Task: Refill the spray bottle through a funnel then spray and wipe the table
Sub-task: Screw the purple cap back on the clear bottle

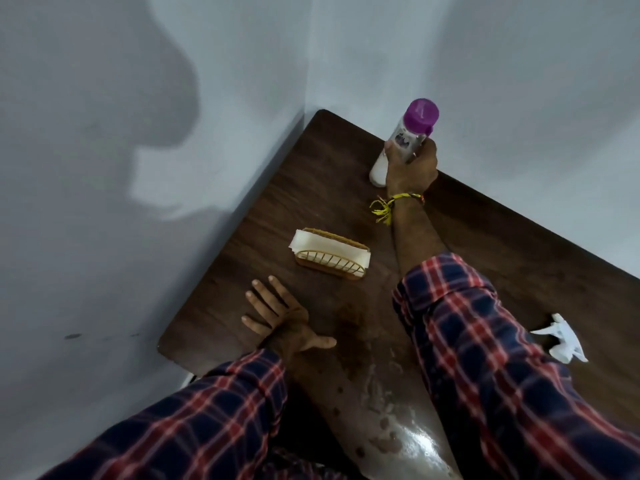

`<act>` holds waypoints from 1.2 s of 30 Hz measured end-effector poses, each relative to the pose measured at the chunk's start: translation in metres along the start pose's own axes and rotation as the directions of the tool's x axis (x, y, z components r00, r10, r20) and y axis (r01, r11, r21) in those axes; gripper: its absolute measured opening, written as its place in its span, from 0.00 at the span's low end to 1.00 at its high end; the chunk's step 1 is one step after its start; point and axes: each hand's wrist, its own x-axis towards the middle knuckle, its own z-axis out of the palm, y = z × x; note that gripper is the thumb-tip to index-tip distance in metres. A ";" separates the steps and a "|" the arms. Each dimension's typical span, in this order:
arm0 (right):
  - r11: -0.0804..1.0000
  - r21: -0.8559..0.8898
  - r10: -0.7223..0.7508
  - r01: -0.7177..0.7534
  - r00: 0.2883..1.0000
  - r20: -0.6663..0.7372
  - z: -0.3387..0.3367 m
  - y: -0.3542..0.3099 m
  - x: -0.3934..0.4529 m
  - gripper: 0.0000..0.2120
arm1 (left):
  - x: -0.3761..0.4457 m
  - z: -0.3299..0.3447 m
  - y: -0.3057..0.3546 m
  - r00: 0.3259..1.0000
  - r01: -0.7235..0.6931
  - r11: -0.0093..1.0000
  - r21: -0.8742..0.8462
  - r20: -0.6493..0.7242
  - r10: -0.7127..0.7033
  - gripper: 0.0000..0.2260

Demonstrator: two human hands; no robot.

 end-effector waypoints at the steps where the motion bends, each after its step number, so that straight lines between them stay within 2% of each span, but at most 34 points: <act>1: 1.000 -0.001 0.001 -0.001 1.000 -0.012 0.002 0.000 0.000 0.24 | 0.000 0.000 0.000 1.000 0.000 1.000 0.006 -0.007 0.000 0.80; 10: 0.992 -0.086 0.099 -0.095 0.995 0.035 0.001 0.007 -0.004 0.40 | 0.001 0.000 -0.001 1.000 -0.007 1.000 -0.014 -0.004 0.007 0.79; 17: 0.987 -0.055 0.151 -0.152 0.988 -0.026 -0.035 -0.002 -0.058 0.37 | -0.006 -0.003 -0.004 0.999 -0.033 0.999 0.016 -0.028 0.034 0.79; 23: 0.984 -0.014 0.177 -0.178 0.982 -0.063 -0.091 0.002 -0.128 0.32 | -0.009 -0.004 -0.008 0.998 -0.052 0.999 0.014 -0.042 0.052 0.80; 27: 0.984 -0.054 0.167 -0.167 0.986 -0.002 -0.126 0.006 -0.172 0.31 | -0.008 0.000 -0.014 0.992 -0.082 0.997 0.008 -0.095 0.083 0.79; 31: 0.989 -0.025 0.150 -0.149 0.987 0.057 -0.165 0.013 -0.217 0.29 | -0.010 0.009 -0.020 0.974 -0.150 0.989 0.010 -0.172 0.150 0.72; 36: 0.995 -0.090 0.063 -0.052 0.990 0.123 -0.211 0.024 -0.259 0.16 | -0.019 0.033 -0.030 0.891 -0.257 0.966 0.006 -0.386 0.240 0.52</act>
